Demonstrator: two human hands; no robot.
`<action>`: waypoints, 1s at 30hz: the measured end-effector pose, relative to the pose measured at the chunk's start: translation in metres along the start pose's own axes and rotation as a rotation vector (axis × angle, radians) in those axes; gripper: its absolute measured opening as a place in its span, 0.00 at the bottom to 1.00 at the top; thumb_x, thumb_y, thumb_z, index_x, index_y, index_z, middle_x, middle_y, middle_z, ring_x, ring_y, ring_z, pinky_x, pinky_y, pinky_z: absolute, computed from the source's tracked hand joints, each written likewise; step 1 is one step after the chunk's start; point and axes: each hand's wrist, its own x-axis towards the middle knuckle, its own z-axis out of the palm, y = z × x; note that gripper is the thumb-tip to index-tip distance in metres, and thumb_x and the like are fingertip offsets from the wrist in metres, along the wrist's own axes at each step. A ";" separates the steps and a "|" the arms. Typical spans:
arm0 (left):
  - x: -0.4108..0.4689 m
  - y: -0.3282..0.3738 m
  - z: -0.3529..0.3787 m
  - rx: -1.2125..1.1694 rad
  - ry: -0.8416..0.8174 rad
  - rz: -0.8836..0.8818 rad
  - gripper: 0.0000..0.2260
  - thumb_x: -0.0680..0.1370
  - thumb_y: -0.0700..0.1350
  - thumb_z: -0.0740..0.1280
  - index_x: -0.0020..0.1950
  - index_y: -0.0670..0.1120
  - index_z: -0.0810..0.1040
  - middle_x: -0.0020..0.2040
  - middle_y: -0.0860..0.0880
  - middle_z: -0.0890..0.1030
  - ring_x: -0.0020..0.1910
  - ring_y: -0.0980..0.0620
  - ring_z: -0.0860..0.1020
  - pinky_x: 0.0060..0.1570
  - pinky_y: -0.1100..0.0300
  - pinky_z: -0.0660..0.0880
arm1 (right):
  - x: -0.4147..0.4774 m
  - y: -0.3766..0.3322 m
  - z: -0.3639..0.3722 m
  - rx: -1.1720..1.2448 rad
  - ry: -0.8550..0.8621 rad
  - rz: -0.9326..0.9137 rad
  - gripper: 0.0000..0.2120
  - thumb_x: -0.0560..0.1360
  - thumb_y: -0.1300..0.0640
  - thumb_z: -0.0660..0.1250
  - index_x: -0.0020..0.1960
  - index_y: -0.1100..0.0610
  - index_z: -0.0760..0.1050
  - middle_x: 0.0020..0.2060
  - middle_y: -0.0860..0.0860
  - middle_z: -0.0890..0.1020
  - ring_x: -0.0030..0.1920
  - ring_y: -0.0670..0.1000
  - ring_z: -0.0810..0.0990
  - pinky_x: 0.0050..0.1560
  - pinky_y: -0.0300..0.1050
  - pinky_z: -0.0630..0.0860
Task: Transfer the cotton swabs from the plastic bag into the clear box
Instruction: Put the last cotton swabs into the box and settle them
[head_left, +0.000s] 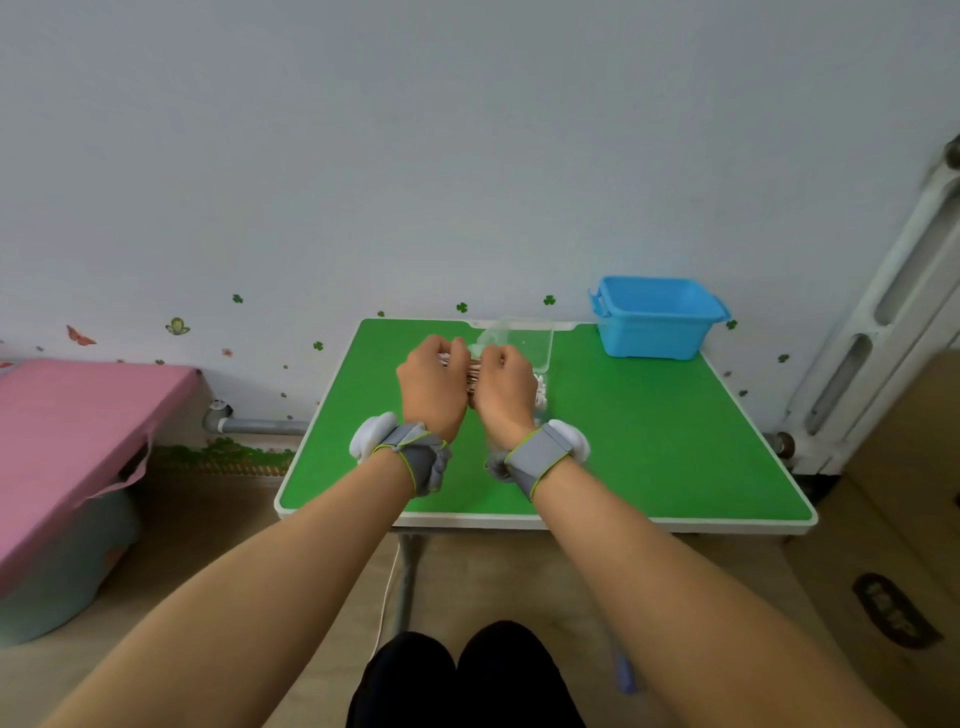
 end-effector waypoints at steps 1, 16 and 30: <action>0.001 0.003 0.003 0.001 -0.004 0.007 0.11 0.78 0.45 0.63 0.39 0.40 0.77 0.35 0.44 0.78 0.35 0.46 0.72 0.37 0.58 0.66 | 0.004 0.000 -0.003 0.012 0.001 -0.002 0.12 0.80 0.59 0.54 0.40 0.61 0.68 0.37 0.60 0.74 0.40 0.60 0.74 0.39 0.52 0.66; 0.032 0.005 0.033 0.055 0.023 -0.036 0.13 0.79 0.45 0.62 0.43 0.37 0.78 0.37 0.44 0.78 0.36 0.47 0.72 0.35 0.61 0.62 | 0.052 0.040 -0.042 -0.365 -0.075 -0.299 0.09 0.80 0.60 0.55 0.51 0.58 0.73 0.46 0.55 0.81 0.49 0.56 0.76 0.45 0.52 0.75; 0.043 -0.010 0.039 0.013 0.083 -0.077 0.12 0.79 0.45 0.62 0.40 0.39 0.78 0.35 0.46 0.76 0.35 0.47 0.71 0.35 0.62 0.62 | 0.051 0.058 -0.027 -0.936 -0.112 -0.593 0.12 0.79 0.54 0.52 0.45 0.55 0.73 0.41 0.51 0.79 0.47 0.53 0.66 0.45 0.50 0.60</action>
